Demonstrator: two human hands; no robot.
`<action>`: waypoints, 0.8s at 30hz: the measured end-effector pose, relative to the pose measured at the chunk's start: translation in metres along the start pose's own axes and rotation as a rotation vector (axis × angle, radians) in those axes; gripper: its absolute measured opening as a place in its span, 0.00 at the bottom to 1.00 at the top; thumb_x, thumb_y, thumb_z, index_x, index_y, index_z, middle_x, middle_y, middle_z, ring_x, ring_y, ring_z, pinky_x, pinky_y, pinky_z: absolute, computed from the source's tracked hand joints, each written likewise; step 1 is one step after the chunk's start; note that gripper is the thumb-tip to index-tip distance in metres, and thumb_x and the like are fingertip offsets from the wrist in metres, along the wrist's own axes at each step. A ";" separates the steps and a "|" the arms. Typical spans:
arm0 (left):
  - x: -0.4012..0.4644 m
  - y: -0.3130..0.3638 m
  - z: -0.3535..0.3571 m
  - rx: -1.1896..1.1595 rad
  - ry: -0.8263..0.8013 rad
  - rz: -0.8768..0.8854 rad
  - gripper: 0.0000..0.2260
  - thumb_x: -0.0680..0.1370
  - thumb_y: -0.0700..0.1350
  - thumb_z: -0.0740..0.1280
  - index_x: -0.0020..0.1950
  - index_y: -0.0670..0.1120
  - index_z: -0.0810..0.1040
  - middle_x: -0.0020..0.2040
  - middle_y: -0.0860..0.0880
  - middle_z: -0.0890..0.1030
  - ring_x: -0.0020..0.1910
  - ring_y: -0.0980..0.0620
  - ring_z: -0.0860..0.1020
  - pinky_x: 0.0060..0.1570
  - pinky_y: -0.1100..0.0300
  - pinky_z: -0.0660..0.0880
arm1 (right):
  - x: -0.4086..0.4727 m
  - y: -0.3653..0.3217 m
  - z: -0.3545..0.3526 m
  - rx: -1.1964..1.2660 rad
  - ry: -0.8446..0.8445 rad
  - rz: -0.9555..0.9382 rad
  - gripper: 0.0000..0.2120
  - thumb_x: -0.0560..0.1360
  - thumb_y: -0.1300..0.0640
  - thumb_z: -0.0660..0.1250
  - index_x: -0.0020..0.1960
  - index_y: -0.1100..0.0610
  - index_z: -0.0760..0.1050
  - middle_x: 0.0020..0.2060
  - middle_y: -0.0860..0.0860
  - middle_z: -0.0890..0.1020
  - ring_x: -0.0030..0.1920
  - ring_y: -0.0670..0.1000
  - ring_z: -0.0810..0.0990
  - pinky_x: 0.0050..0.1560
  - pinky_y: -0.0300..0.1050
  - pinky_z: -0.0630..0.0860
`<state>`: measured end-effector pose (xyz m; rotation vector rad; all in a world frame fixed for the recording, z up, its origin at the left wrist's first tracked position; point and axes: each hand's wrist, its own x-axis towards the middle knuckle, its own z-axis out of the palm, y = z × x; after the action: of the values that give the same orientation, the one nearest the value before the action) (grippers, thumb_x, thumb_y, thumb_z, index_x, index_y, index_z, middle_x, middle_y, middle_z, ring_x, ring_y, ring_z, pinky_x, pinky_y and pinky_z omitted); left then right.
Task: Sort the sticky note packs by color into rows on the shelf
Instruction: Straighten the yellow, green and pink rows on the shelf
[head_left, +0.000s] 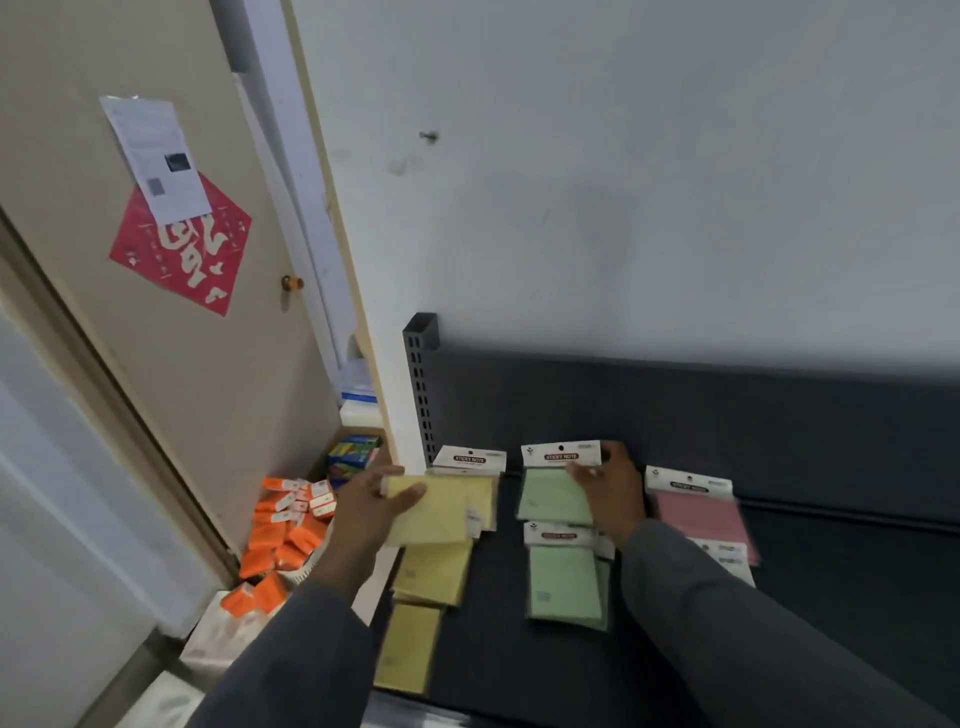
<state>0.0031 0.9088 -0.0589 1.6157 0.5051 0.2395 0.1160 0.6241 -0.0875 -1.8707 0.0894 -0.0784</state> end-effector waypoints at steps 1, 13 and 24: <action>0.007 0.001 0.002 0.009 -0.017 0.003 0.15 0.70 0.44 0.80 0.55 0.49 0.81 0.61 0.42 0.81 0.57 0.40 0.81 0.54 0.39 0.81 | 0.002 0.001 0.000 -0.010 -0.012 0.002 0.15 0.74 0.62 0.74 0.55 0.55 0.72 0.47 0.50 0.84 0.49 0.52 0.83 0.54 0.51 0.80; 0.032 0.018 0.020 -0.140 -0.217 0.158 0.17 0.77 0.39 0.73 0.64 0.51 0.77 0.54 0.52 0.81 0.50 0.57 0.82 0.37 0.64 0.80 | -0.053 -0.066 0.061 -0.156 -0.185 -0.174 0.17 0.79 0.41 0.63 0.43 0.52 0.78 0.39 0.47 0.81 0.39 0.45 0.79 0.42 0.39 0.71; 0.048 -0.026 0.031 0.235 -0.129 0.432 0.17 0.79 0.51 0.64 0.68 0.55 0.73 0.61 0.59 0.77 0.60 0.70 0.73 0.58 0.78 0.65 | -0.034 -0.042 0.118 -0.259 -0.051 -0.162 0.23 0.70 0.63 0.73 0.62 0.51 0.72 0.56 0.51 0.74 0.56 0.51 0.75 0.59 0.47 0.74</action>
<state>0.0544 0.9039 -0.0953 1.9482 0.0802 0.4063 0.0952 0.7519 -0.0822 -2.1349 -0.0911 -0.1358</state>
